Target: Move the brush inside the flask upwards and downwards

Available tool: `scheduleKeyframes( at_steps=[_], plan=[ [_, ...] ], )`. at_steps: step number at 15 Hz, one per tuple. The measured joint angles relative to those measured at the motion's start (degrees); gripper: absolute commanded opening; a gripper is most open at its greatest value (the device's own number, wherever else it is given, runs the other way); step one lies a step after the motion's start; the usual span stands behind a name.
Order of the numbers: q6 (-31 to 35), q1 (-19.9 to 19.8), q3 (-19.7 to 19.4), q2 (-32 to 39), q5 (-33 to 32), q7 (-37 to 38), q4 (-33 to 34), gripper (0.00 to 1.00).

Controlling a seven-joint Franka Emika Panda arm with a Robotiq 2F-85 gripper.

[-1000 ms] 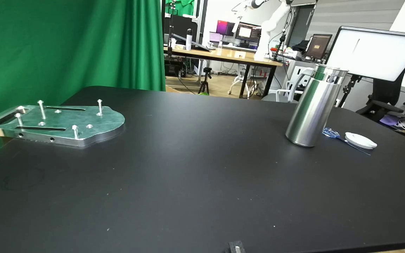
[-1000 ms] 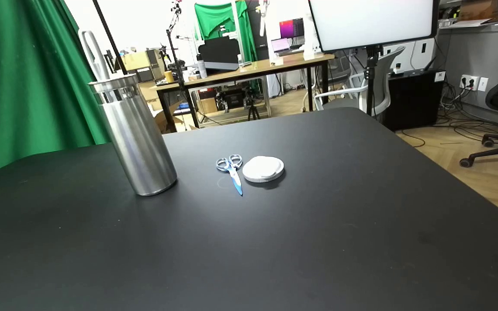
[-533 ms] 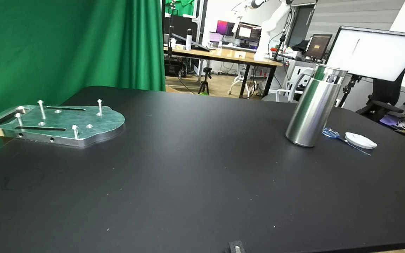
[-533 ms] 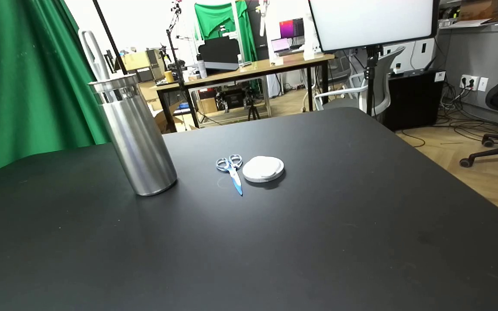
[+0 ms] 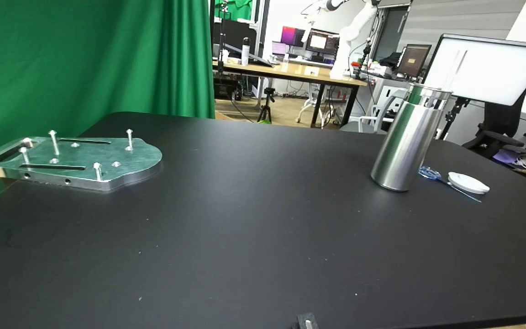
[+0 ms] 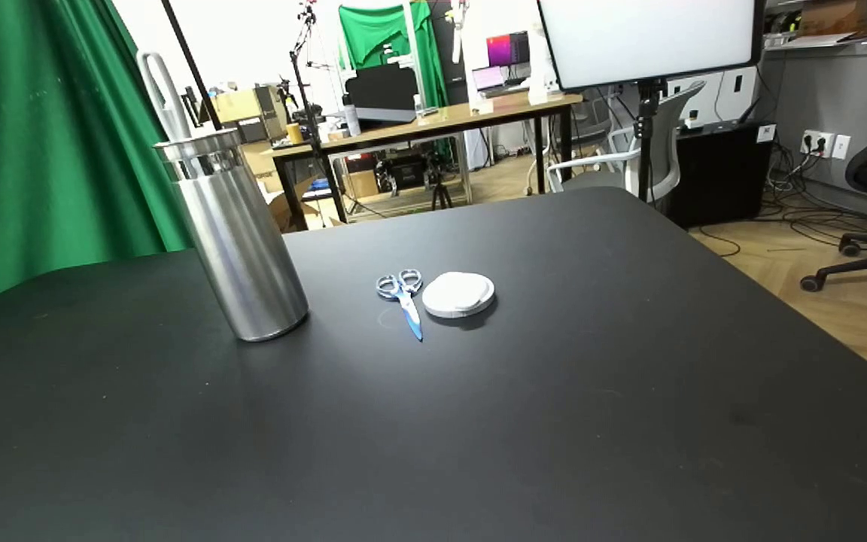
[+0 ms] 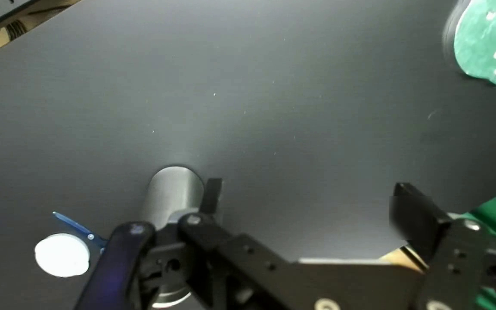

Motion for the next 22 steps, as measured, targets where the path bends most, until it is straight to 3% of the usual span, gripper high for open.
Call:
scheduleKeyframes(
  at_steps=[6,12,18,22],
  plan=[
    [5.5,-6.1,-2.7,4.6,-5.2,9.0,4.4,1.00],
    [14.2,-10.2,-5.4,9.8,-12.0,20.9,4.3,1.00],
    [15.5,-10.9,-7.4,12.4,-13.7,34.2,1.7,1.00],
    [20.8,-10.6,-8.5,12.4,-13.7,35.5,-0.9,1.00]
  ],
)
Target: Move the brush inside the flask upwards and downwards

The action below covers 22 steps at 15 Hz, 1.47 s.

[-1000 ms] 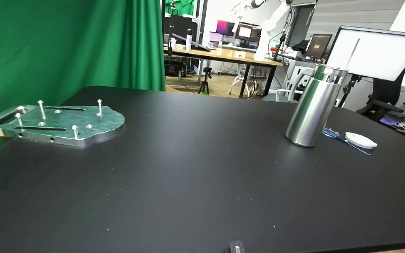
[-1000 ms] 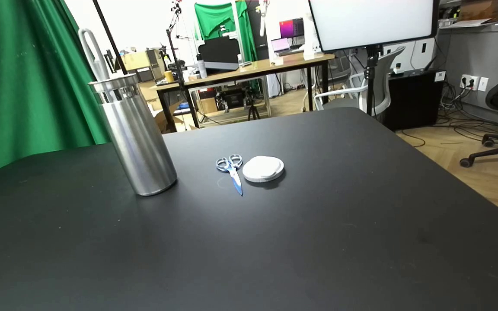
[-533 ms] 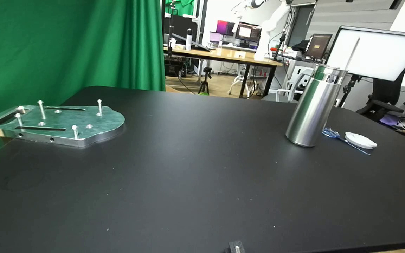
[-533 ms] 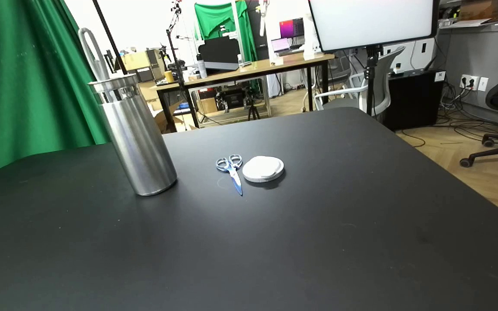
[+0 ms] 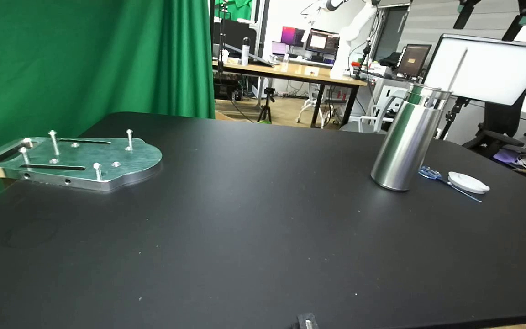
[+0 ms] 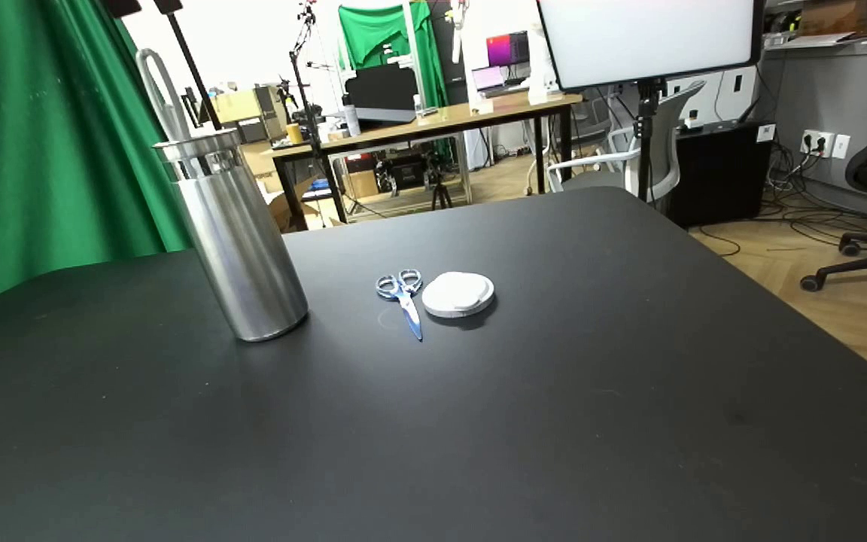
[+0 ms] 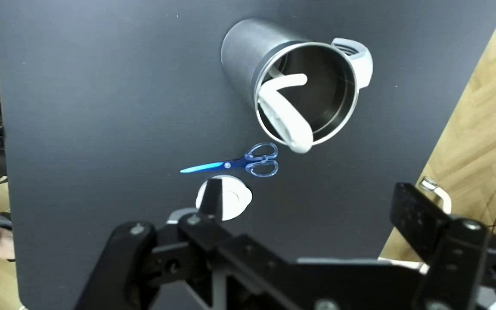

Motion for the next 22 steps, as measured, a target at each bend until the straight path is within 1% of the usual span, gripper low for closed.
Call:
scheduleKeyframes(
  at_steps=[4,10,15,19,22],
  plan=[
    [3.7,1.0,-1.1,0.5,1.0,-0.3,-2.1,1.00],
    [5.3,2.9,-1.8,3.5,2.4,-0.5,-2.6,1.00],
    [4.0,4.6,-2.6,5.3,6.2,-2.7,-1.6,1.00],
    [0.3,5.4,-3.6,6.3,9.4,-5.5,-0.6,1.00],
    [0.2,5.5,-3.7,6.4,9.5,-6.0,-0.7,1.00]
  ],
)
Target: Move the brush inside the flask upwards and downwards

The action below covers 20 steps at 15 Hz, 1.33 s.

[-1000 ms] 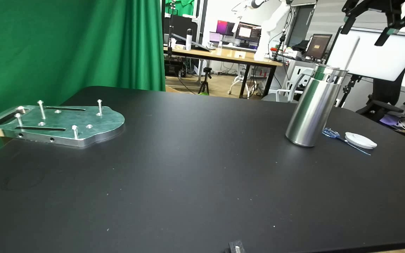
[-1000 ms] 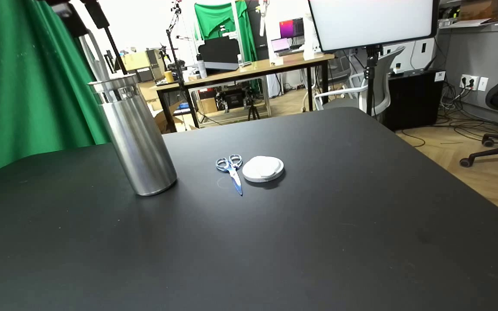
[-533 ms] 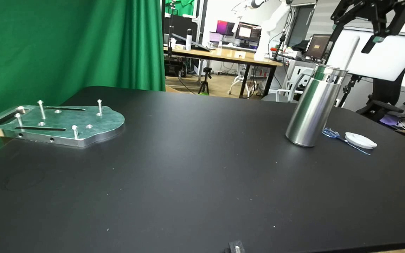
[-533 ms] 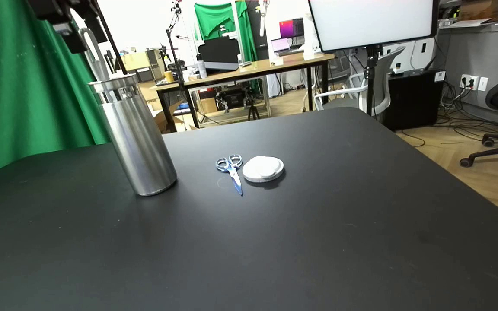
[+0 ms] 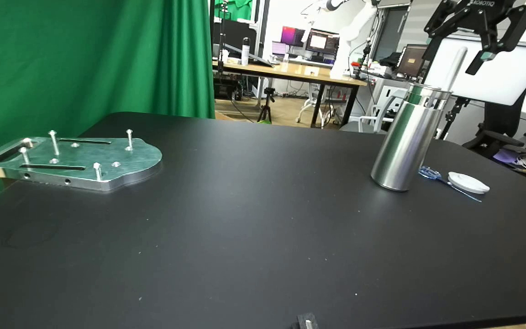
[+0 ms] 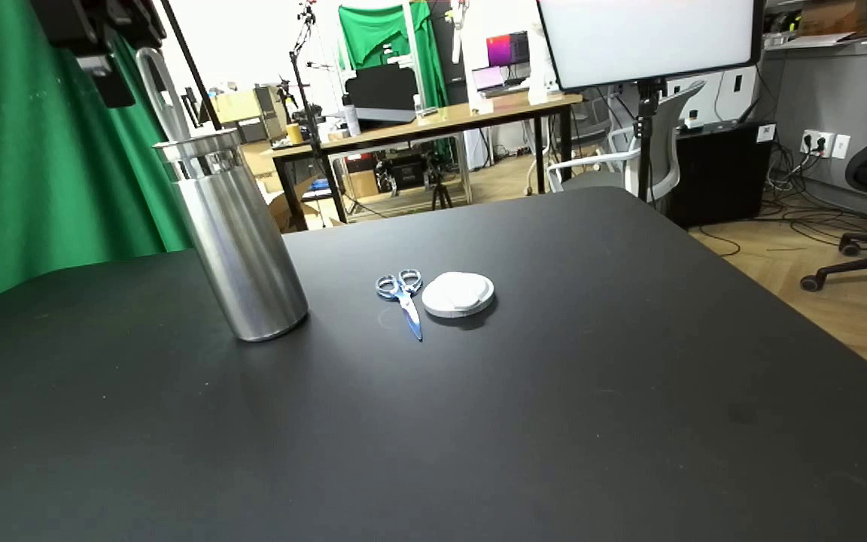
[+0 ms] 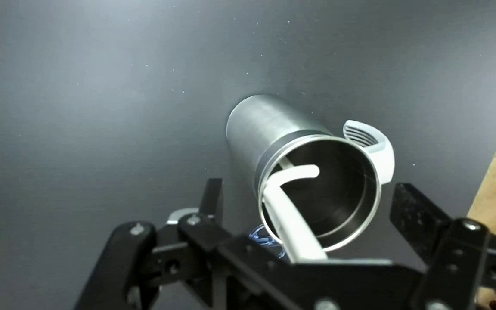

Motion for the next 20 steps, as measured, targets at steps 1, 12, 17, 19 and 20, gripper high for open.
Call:
scheduleKeyframes(
  at_steps=[1,12,17,19,20],
  plan=[
    [0.0,0.0,0.0,0.0,0.0,0.0,0.0,1.00],
    [-0.9,0.0,-0.1,0.3,-0.4,0.0,0.0,1.00],
    [-1.8,-0.1,-1.3,2.0,-0.7,0.0,0.5,1.00],
    [-2.0,-0.1,-1.8,2.8,-0.8,0.0,1.1,0.74],
    [-2.0,-0.1,-2.0,3.2,-0.8,0.0,1.3,0.66]
  ],
)
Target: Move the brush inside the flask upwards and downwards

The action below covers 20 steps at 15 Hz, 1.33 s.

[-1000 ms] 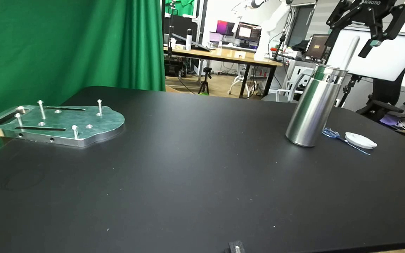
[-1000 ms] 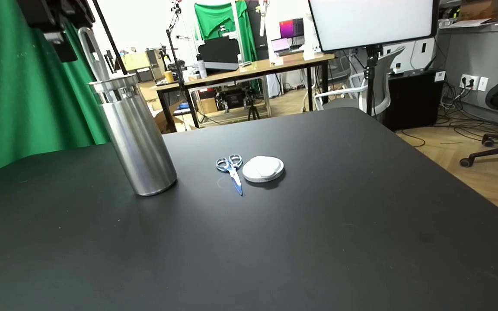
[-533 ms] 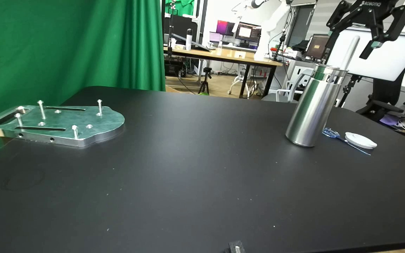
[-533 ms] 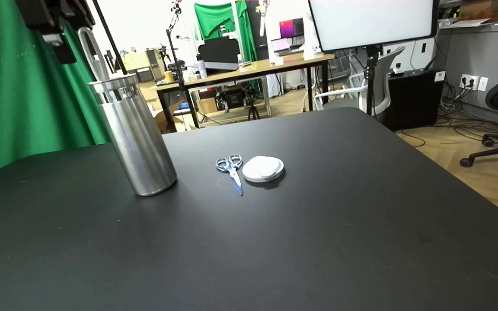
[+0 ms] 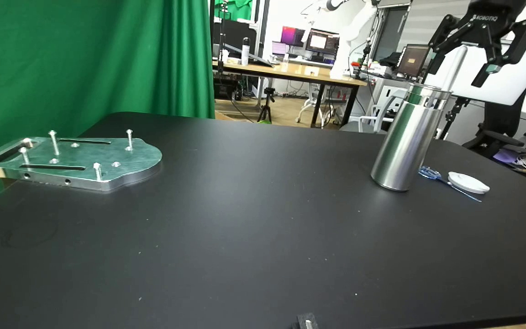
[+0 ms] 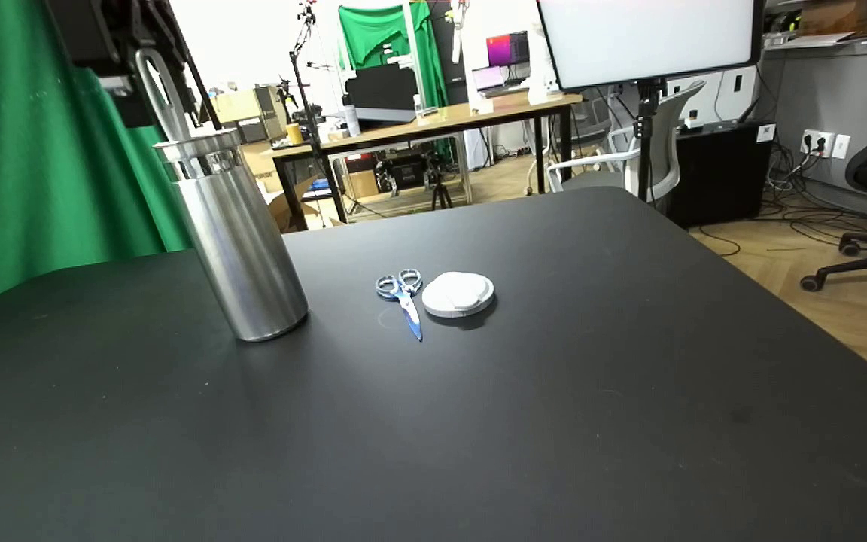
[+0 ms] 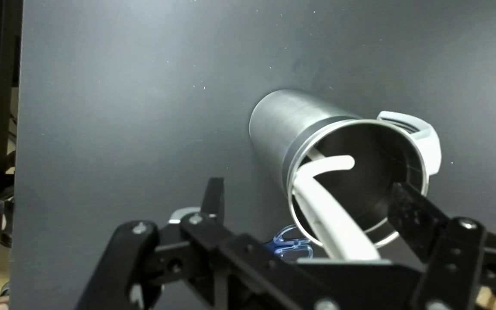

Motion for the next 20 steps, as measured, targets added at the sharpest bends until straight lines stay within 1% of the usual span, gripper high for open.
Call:
scheduleKeyframes(
  at_steps=[8,9,10,11,12,15,20],
  plan=[
    [0.0,0.0,-0.4,1.3,0.0,0.0,1.4,0.11],
    [-0.1,0.0,-0.5,1.3,0.0,0.0,1.5,0.05],
    [-0.2,0.0,-0.5,1.3,0.0,0.0,1.7,0.01],
    [-0.5,0.0,-0.6,1.4,0.0,0.1,1.8,0.00],
    [-1.0,0.0,-0.6,1.4,0.0,0.1,2.1,0.03],
    [-2.4,0.0,-0.7,1.1,-0.7,0.3,3.1,0.04],
    [-5.6,0.1,-0.6,-1.9,-3.7,1.3,4.9,0.04]
  ],
)
